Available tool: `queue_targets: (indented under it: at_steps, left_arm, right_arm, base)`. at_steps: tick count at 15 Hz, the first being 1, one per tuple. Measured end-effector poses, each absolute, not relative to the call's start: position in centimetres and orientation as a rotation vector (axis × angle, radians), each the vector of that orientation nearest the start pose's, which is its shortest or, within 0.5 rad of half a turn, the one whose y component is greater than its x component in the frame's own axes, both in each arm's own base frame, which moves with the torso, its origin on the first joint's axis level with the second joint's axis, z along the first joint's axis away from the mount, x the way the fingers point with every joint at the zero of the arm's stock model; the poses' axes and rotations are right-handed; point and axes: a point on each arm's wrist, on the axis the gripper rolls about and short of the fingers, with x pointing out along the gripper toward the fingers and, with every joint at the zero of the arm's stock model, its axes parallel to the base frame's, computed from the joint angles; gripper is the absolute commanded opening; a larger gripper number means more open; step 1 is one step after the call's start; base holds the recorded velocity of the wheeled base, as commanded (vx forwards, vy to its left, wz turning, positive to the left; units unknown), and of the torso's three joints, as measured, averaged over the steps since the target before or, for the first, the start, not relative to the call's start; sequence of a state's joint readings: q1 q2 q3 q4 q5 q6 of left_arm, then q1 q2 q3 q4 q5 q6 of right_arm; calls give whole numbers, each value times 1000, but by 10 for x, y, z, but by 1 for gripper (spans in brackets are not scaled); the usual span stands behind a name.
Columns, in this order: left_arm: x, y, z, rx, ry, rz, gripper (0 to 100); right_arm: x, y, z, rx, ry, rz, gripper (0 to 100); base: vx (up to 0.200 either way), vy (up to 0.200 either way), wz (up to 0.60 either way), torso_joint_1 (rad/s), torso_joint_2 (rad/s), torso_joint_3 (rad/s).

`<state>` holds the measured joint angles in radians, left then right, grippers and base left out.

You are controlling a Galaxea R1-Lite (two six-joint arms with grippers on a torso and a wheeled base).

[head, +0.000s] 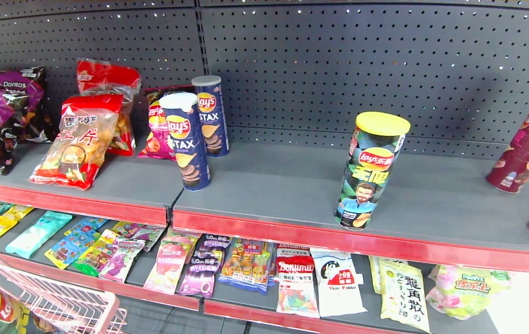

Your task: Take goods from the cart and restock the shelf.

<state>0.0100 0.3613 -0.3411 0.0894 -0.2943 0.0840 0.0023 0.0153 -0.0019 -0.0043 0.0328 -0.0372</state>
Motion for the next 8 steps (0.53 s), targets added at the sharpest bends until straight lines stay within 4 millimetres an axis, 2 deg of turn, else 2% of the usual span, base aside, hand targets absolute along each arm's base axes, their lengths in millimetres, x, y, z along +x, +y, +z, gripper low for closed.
queue_targets:
  at_steps: [5,8]
  left_arm:
    - [-4,-7,166,67,96,-288,0]
    - [-3,-7,166,66,102,-292,0]
  right_arm:
    - [-23,1,76,6,1,36,100]
    - [-23,1,76,8,1,36,100]
  base:
    - [0,0,0,0,0,0]
    - [0,0,-600,1,2,1]
